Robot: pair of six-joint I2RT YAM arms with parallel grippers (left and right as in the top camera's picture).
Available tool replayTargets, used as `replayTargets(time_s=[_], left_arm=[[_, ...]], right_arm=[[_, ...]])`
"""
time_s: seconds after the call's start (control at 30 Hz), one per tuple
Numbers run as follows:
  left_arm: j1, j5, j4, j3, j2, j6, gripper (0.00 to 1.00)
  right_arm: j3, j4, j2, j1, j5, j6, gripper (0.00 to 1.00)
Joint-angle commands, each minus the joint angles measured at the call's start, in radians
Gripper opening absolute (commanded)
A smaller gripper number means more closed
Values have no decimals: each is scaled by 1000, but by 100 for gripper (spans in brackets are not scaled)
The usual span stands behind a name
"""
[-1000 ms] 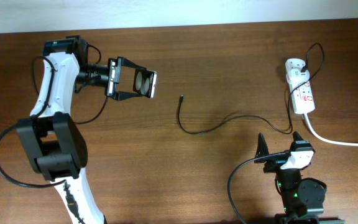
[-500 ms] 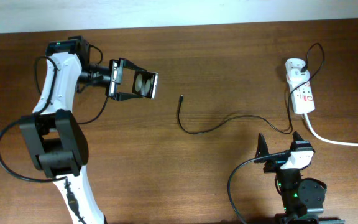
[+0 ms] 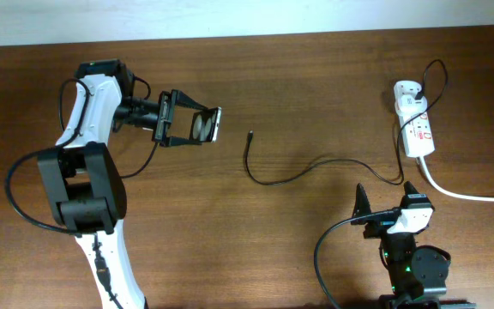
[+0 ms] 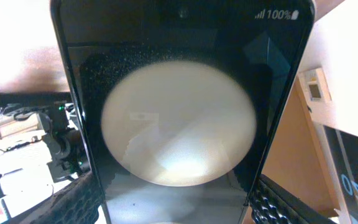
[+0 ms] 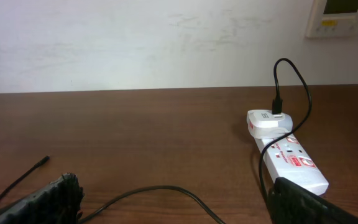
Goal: Plug charger to phone and switch on socket
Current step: 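Hold the phone raised in the left gripper, bottom edge facing right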
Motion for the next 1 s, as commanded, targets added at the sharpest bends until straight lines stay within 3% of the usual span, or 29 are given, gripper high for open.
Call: replayTargets(time_s=[0.0,0.97], left_arm=[[-1,57,-19,21,-5,56,11],[-1,24,-86,21,-5,153,8]], right_arm=[[-7,-1,-8,6,-2,6,99],[-7,-1,-8,6,-2,6,99]])
